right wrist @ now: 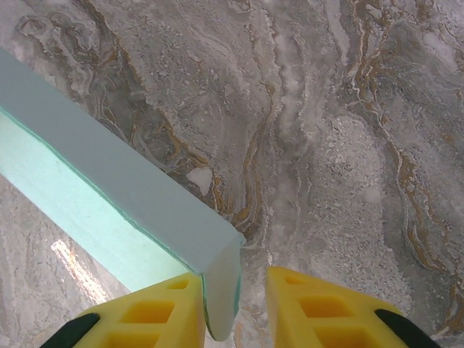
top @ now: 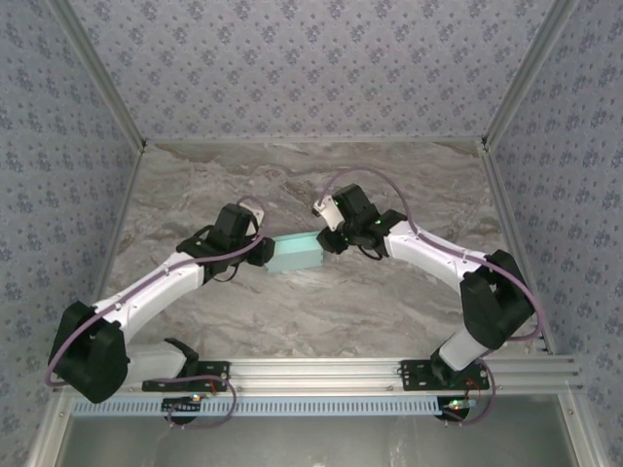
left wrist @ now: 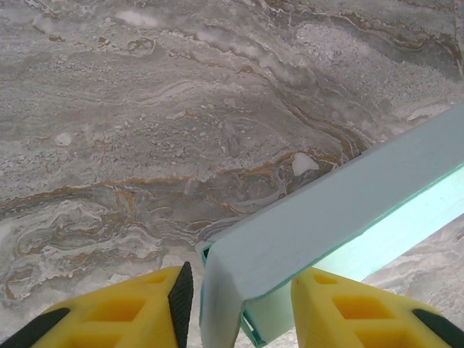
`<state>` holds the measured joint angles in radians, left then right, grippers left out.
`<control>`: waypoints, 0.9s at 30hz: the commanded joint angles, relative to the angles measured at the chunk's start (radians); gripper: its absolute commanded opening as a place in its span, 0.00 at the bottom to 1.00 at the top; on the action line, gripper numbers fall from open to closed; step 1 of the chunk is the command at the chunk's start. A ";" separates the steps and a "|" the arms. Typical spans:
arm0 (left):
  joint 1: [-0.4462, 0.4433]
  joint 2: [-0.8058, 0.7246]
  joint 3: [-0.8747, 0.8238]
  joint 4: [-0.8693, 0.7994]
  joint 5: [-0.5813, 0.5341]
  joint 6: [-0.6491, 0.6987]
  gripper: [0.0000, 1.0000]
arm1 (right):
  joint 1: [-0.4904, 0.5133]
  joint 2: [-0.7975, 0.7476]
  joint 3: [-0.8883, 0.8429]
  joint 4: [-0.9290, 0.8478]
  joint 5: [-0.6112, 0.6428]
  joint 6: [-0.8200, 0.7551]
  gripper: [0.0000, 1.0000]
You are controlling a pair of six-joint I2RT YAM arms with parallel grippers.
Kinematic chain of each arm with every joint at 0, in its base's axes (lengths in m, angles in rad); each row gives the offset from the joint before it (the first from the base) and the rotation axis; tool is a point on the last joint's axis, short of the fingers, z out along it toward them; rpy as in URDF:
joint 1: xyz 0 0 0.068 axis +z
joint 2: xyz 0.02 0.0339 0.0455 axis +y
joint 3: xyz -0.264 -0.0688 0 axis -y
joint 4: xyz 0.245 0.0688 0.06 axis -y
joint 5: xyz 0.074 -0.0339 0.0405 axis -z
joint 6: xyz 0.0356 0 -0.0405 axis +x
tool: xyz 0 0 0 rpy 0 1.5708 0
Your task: Fold the paper box
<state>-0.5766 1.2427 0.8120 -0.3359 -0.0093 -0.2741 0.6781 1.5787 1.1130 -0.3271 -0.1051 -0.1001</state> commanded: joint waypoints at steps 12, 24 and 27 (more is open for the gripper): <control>-0.023 0.035 0.060 -0.002 -0.022 -0.055 0.28 | 0.061 0.022 0.110 -0.056 0.120 0.146 0.15; -0.025 0.103 0.116 -0.022 -0.018 -0.149 0.13 | 0.099 0.066 0.151 -0.091 0.149 0.201 0.13; -0.028 0.124 0.136 -0.036 -0.012 -0.164 0.13 | 0.103 0.076 0.154 -0.098 0.154 0.217 0.13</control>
<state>-0.5911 1.3472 0.9020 -0.3790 -0.0708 -0.4030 0.7498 1.6386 1.2297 -0.4217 0.0837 0.0837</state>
